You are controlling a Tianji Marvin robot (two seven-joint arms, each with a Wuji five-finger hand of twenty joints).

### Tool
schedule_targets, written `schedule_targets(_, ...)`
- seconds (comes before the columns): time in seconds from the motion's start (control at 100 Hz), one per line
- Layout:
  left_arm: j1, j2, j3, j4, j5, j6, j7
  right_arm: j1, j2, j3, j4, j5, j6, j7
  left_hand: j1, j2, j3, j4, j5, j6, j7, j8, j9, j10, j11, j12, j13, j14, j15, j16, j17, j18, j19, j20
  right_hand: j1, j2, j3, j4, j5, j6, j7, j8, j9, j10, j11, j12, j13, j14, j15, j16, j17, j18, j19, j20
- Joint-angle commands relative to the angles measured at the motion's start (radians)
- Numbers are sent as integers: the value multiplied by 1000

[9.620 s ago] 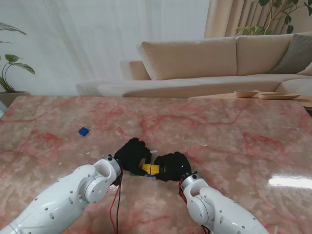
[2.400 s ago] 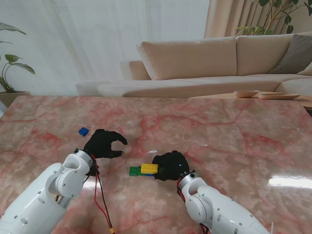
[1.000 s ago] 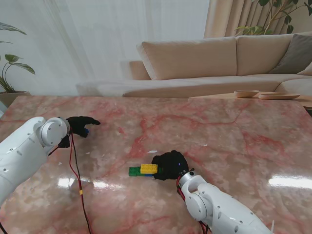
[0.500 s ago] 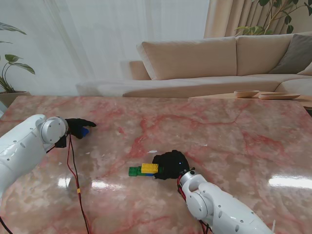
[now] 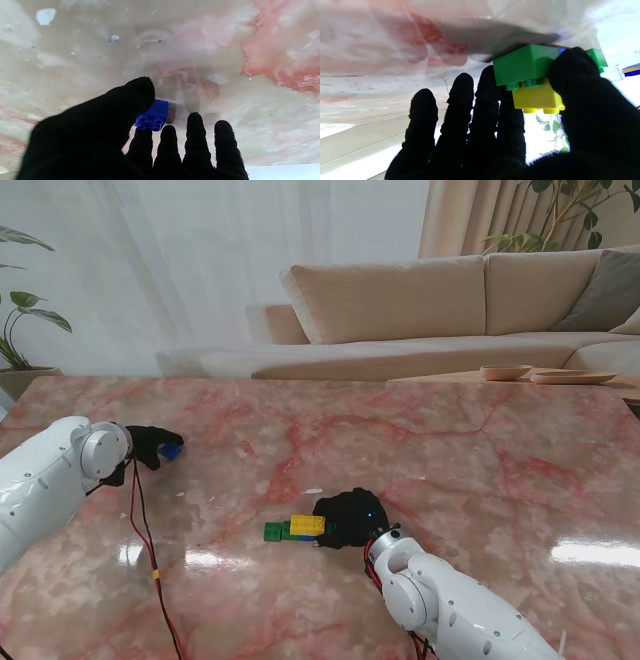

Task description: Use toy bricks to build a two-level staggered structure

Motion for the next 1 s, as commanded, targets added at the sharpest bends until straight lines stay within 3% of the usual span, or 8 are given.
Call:
schedule_targets(0.0, 14, 13, -7, -3, 10, 4, 1, -6, 0, -1, 5, 5, -1, 15, -22, 2, -14, 5, -28, -4, 50, 53, -27, 17, 32, 36, 29, 48, 54, 37, -10, 24, 40, 22, 73, 32, 92, -16, 86, -156, 76, 15, 41, -32, 3, 28, 34, -29, 21, 20, -7, 2, 12, 38)
schedule_targets(0.19, 35, 21, -15, -2, 46, -8, 31, -6, 0, -3, 6, 7, -6, 15, -65, -4, -37, 3, -32, -55, 167, 177, -9, 11, 105, 94, 47, 48, 88, 77, -10, 28, 76, 30, 74, 31, 92, -17, 91, -158, 77, 14, 47, -33, 3, 29, 39, -29, 22, 20, -7, 2, 12, 38)
schedule_targets(0.41, 42, 22, 0, 21, 64, -12, 84, -6, 0, -3, 5, 7, -7, 16, -158, 6, -94, 0, -46, -73, 256, 346, -3, 18, 148, 126, 60, 51, 114, 95, -11, 33, 120, 34, 73, 32, 92, -17, 94, -160, 77, 14, 50, -33, 2, 29, 40, -29, 21, 20, -7, 2, 11, 39)
schedule_targets(0.59, 42, 18, 16, 43, 68, -20, 137, -3, -2, -7, 8, 8, -7, 14, -166, 17, -112, 3, -43, -94, 408, 480, 10, 19, 226, 144, 86, 50, 146, 113, -13, 35, 171, 42, 72, 32, 91, -18, 93, -160, 77, 13, 48, -33, 0, 29, 40, -29, 20, 20, -8, 5, 10, 39)
schedule_targets(0.78, 40, 14, 33, 73, 64, -49, 198, -1, -2, -10, 8, 9, -7, 14, -120, 41, -126, 5, -40, -165, 752, 436, 22, -2, 343, 138, 117, 49, 170, 120, -14, 36, 219, 31, 72, 33, 91, -18, 93, -160, 77, 13, 48, -33, 0, 30, 40, -28, 20, 21, -8, 5, 10, 39)
schedule_targets(0.99, 52, 9, 14, 79, 52, -63, 212, 1, -3, -12, 9, 11, -6, 15, -158, 30, -137, 4, 9, -169, 770, 374, 41, -10, 366, 119, 125, 49, 170, 117, -15, 37, 220, 24, 69, 35, 90, -17, 92, -159, 77, 14, 48, -32, 0, 31, 40, -29, 20, 21, -9, 5, 9, 39)
